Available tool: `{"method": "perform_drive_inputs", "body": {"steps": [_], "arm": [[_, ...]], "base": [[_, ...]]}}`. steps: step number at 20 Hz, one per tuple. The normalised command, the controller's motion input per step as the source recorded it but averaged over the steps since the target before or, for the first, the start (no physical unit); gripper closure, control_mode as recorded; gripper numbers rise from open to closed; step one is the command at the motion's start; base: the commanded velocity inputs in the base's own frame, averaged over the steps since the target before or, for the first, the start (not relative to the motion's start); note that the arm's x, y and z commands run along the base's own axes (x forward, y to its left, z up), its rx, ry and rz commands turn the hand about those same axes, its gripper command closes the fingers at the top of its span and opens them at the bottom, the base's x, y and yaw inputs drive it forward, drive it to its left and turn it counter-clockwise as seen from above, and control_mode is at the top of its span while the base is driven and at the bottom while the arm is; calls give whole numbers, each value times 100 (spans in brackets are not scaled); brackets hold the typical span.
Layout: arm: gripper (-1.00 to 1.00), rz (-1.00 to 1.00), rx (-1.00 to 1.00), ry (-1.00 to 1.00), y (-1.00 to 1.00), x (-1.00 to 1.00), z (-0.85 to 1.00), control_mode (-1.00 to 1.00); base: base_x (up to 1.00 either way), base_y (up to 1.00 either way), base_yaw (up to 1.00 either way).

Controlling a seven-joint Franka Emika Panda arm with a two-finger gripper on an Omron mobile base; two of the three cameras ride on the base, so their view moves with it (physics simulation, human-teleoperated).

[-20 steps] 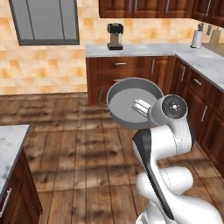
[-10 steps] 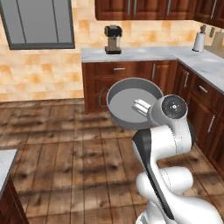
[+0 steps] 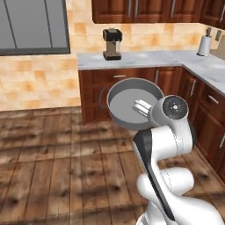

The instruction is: Move the pot and pan from the stove into the sink.

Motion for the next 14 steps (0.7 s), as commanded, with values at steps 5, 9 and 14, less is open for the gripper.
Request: {"method": "perform_drive_inputs", "body": {"steps": [5,9,14], "arm": [[100,0,0,0,0,0,0,100],[100,0,0,0,0,0,0,100],[100,0,0,0,0,0,0,100]], "base": [[88,26,-6],[86,28,-5],[83,29,-5]]}}
